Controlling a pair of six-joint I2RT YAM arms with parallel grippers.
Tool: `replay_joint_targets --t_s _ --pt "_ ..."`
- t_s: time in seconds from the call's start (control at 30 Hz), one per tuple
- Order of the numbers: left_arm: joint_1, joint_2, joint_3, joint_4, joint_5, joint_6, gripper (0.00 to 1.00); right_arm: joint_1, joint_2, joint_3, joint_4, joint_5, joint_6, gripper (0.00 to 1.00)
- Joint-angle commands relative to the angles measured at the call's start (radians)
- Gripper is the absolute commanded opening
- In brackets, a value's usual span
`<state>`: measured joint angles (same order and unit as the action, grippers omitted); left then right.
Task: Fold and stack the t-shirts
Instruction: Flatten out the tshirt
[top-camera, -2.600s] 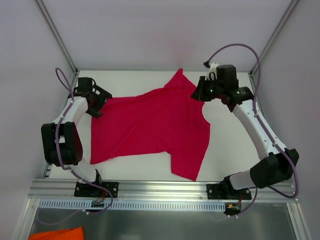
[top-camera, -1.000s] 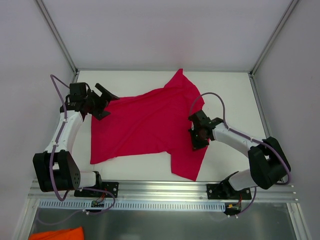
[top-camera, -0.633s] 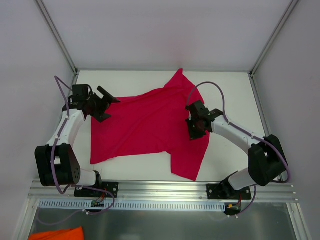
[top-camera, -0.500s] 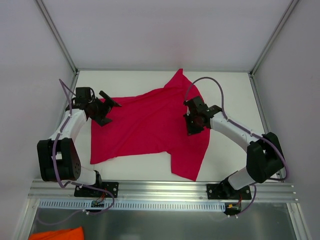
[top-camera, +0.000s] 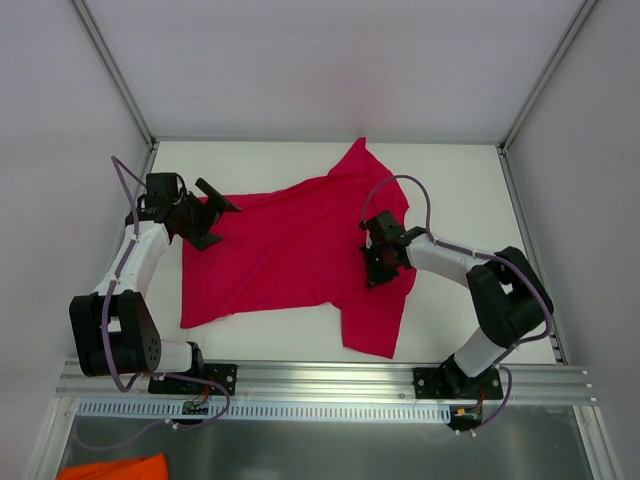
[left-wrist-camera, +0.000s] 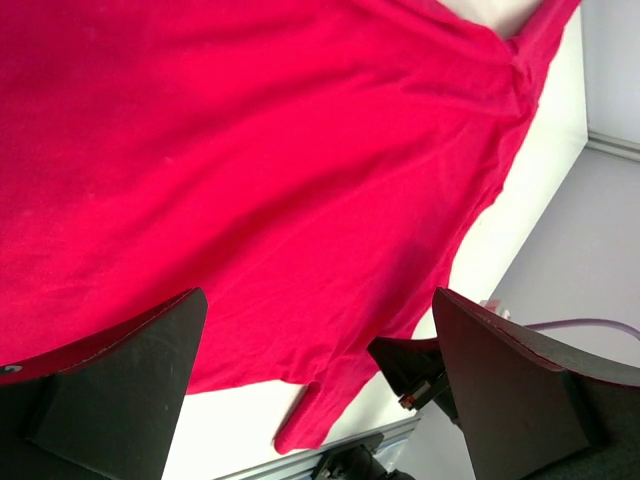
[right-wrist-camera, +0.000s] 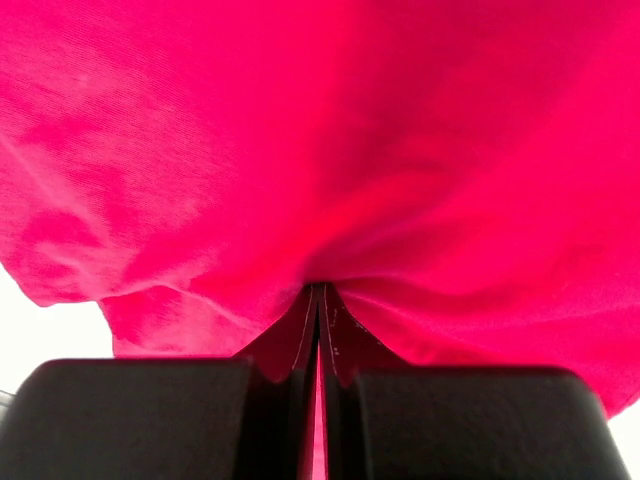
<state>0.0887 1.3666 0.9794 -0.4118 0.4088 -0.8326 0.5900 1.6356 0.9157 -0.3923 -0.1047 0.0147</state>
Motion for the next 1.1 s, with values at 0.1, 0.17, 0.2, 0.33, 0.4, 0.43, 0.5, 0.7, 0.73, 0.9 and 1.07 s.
replay_joint_targets --t_s 0.1,0.17,0.2,0.33,0.4,0.43,0.5,0.7,0.73,0.9,1.07 --pt "0.0 -0.043 0.094 -0.071 -0.016 0.043 0.99 0.03 0.046 -0.026 0.055 -0.007 0.001 0.01" --pt "0.002 -0.041 0.107 -0.081 -0.018 0.049 0.99 0.036 0.041 -0.043 0.049 -0.003 0.001 0.01" --pt "0.0 -0.041 0.113 -0.088 -0.018 0.052 0.99 0.039 0.037 -0.05 0.041 0.0 0.001 0.01" --pt "0.0 -0.041 0.156 -0.105 -0.018 0.056 0.99 0.063 -0.031 -0.104 -0.005 0.013 0.042 0.01" --pt "0.0 -0.041 0.18 -0.111 -0.016 0.056 0.99 0.079 -0.043 -0.101 -0.066 0.014 0.082 0.01" --pt "0.0 -0.04 0.188 -0.111 -0.015 0.053 0.99 0.088 -0.051 -0.103 -0.081 0.02 0.094 0.01" --pt "0.0 -0.034 0.209 -0.11 -0.015 0.05 0.99 0.114 -0.086 -0.106 -0.129 0.071 0.116 0.01" --pt "0.0 -0.017 0.22 -0.091 -0.001 0.041 0.99 0.191 -0.155 -0.11 -0.256 0.25 0.182 0.01" --pt "0.0 -0.012 0.219 -0.087 0.001 0.041 0.99 0.192 -0.158 -0.109 -0.275 0.278 0.191 0.01" --pt "0.002 -0.006 0.211 -0.074 0.005 0.04 0.99 0.194 -0.187 -0.089 -0.399 0.375 0.217 0.01" --pt "0.002 0.008 0.206 -0.059 0.024 0.041 0.99 0.194 -0.23 -0.084 -0.324 0.372 0.193 0.01"
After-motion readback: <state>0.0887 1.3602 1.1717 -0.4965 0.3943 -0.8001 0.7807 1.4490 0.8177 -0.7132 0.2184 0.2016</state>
